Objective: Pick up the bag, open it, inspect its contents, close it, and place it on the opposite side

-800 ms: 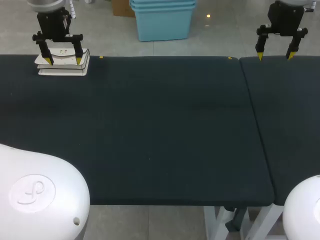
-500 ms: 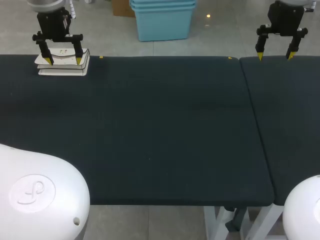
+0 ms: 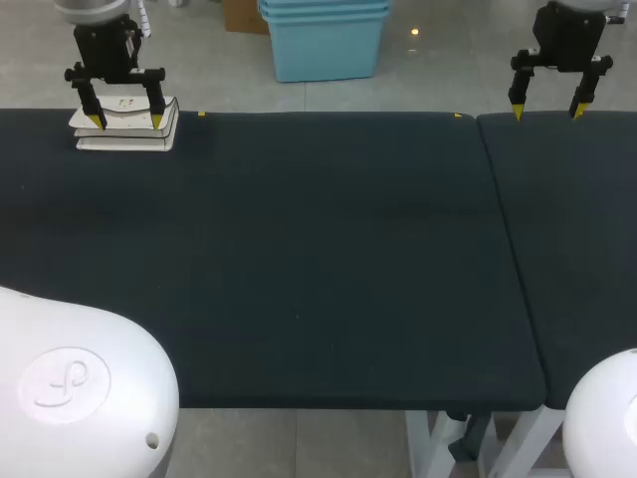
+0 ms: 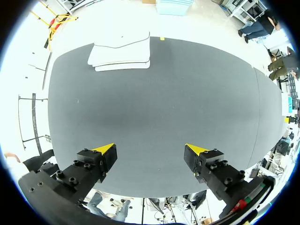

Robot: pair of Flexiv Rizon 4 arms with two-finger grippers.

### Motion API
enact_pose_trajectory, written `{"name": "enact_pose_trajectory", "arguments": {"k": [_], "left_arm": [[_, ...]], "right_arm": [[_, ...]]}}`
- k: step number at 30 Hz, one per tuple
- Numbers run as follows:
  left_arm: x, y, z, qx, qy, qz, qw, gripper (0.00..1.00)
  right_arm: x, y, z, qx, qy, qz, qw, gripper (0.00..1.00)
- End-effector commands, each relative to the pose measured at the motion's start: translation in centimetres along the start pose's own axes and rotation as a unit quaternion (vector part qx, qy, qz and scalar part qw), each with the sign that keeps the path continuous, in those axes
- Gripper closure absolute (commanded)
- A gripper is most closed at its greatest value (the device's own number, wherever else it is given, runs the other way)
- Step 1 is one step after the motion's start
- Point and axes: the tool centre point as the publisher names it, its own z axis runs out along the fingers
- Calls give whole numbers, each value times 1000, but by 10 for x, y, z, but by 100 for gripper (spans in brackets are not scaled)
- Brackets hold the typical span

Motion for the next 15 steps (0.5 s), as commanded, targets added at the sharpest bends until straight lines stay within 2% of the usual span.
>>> {"name": "enact_pose_trajectory", "arguments": {"k": [1,4,7,12,15], "left_arm": [[-4,-3,2,-7,14,7,1000,0],[-13,-5,1,-10,48,16,999,0],[-26,-8,1,-10,79,17,997,0],[-52,-15,2,-18,130,23,991,0],[-67,-19,2,-12,162,31,986,0]], "right_arm": [[1,1,-1,3,-1,-4,1000,0],[2,2,1,-16,19,-43,999,0],[5,2,2,-45,66,-119,990,0],[10,-1,10,-70,102,-243,962,0],[15,-3,14,-90,101,-294,946,0]]}}
